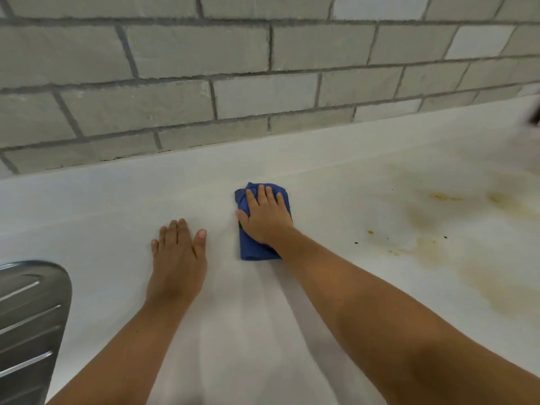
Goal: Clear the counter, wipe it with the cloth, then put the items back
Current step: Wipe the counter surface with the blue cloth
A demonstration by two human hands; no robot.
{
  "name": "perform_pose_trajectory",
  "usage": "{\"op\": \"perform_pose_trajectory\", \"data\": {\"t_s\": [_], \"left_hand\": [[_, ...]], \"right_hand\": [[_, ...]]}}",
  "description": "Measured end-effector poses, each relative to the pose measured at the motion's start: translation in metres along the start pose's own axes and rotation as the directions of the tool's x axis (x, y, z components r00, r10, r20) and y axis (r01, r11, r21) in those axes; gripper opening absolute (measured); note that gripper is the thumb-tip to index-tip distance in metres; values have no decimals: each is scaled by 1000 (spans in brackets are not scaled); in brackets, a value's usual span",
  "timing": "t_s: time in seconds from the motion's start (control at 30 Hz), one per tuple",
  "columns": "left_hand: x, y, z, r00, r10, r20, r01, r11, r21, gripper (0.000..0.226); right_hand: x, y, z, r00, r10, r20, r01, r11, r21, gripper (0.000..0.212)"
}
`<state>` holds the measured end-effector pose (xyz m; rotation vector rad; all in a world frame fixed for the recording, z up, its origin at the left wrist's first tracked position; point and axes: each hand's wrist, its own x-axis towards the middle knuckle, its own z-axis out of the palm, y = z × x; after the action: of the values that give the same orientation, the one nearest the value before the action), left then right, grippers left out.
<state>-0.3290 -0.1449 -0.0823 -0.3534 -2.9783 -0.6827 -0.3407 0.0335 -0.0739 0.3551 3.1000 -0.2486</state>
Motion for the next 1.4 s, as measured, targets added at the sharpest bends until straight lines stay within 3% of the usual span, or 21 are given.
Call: {"op": "perform_pose_trajectory", "data": {"t_s": [0.17,0.23,0.33,0.5,0.6,0.7,0.77,0.87,0.97,1.03,1.13,1.2,1.27,1.33,1.4], "left_hand": [[4,-3,2,999,18,-28,-18,1000,7,56],[4,-3,2,1000,17,-14,-17,1000,10,56],[4,-3,0,1000,22,-8,-22,1000,9,57],[4,-2,-2,999,21,27,-21,1000,-4,58],[2,0,-5,999,25,36,-25,1000,13,58],[0,1,-6,999,31,34,-32,999,22,59],[-1,3,-6,999,40,32,-41,999,25,59],[-3,2,-7,999,51,15,-51,998,26,58],[-3,2,-7,998,60,17,-60,997,43,58],[-2,1,-6,998,62,28,-63,997,49,59],[0,-1,-2,997,78,23,-79,995,59,60],[3,-3,-1,996,82,18,-83,995,55,60],[5,-4,1,995,96,5,-96,993,62,59],[7,-6,3,994,111,-12,-110,991,80,57],[10,-7,4,993,113,-19,-110,989,102,56]], "right_hand": [[45,37,-10,998,70,7,-70,997,40,59],[34,54,-13,986,169,-9,-168,984,59,58],[-5,82,-17,954,298,-33,-295,953,69,58],[-125,134,-24,932,361,-40,-360,933,13,56],[-181,159,-29,844,534,-59,-535,844,-16,55],[-170,138,-26,747,662,-55,-664,748,-9,59],[-147,105,-21,792,609,-40,-609,793,-5,62],[-144,54,-12,939,345,-7,-345,939,4,60],[-193,54,-13,993,111,35,-112,993,40,70],[-216,82,-16,987,160,16,-161,987,29,86],[-201,112,-21,887,460,-21,-460,888,5,61],[-176,98,-21,806,589,-58,-589,808,24,59],[-160,72,-17,829,557,-52,-553,830,68,60],[-166,53,-11,925,379,-30,-376,923,86,57],[-188,62,-13,960,278,-20,-275,957,92,54]]}}
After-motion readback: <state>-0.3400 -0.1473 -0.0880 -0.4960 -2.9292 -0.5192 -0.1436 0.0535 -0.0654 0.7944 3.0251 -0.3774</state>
